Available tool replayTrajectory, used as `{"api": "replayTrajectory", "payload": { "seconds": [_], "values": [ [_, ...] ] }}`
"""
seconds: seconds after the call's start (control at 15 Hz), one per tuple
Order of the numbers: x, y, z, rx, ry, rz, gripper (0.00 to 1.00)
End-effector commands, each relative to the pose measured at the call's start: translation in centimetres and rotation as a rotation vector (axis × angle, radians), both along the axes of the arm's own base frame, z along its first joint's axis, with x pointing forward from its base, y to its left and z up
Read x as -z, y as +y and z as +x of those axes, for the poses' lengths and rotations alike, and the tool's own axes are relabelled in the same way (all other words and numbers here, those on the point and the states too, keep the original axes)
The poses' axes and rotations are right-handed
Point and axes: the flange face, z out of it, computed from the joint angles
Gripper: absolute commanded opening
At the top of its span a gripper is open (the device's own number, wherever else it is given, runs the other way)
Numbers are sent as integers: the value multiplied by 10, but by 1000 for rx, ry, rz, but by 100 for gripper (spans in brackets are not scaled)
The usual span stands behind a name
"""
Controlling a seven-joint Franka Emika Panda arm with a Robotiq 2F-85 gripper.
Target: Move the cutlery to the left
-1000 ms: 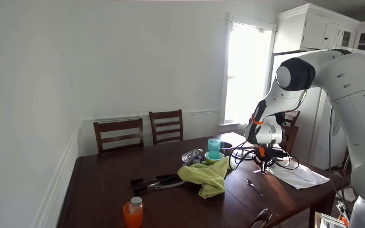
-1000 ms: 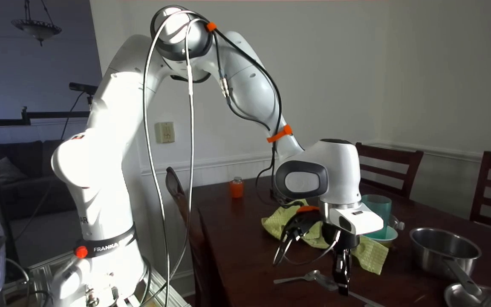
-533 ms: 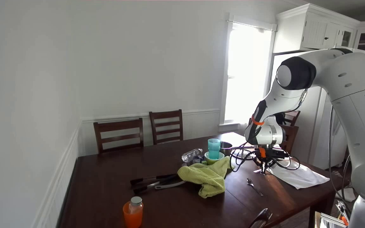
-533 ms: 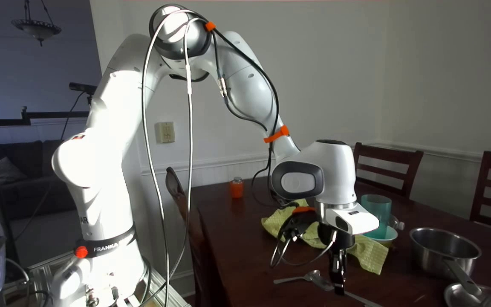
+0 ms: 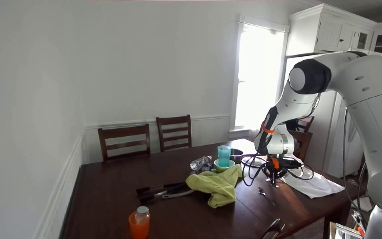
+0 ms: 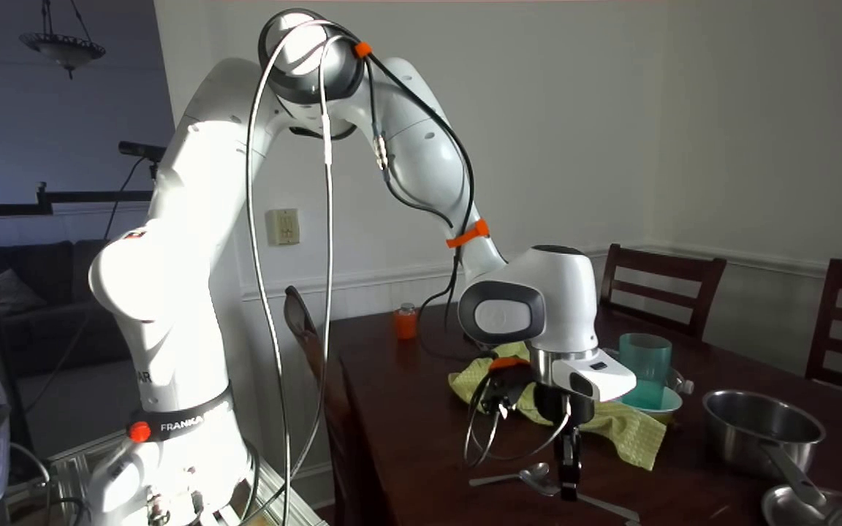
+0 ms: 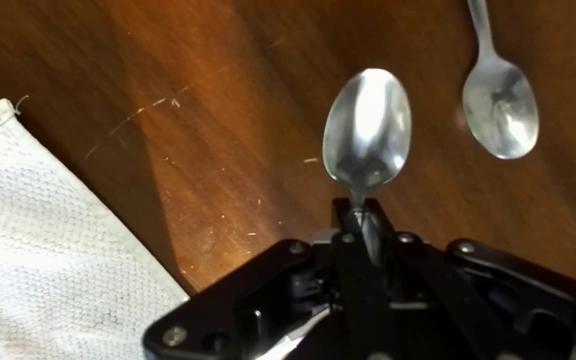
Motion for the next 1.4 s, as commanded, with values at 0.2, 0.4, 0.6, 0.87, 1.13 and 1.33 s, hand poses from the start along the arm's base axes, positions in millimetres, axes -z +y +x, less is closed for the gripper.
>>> {"api": "replayTrajectory", "payload": {
  "seconds": [0.2, 0.4, 0.6, 0.87, 1.13, 1.33],
  "values": [
    [-2, 26, -10, -237, -41, -7, 2],
    [3, 34, -15, -318, -41, 16, 2],
    [4, 44, -23, -402, -29, 48, 2],
    [8, 51, -35, -511, 11, 46, 2],
    [16, 58, -43, -594, 47, 58, 2],
    [21, 59, -44, -617, 64, 56, 2]
  ]
}}
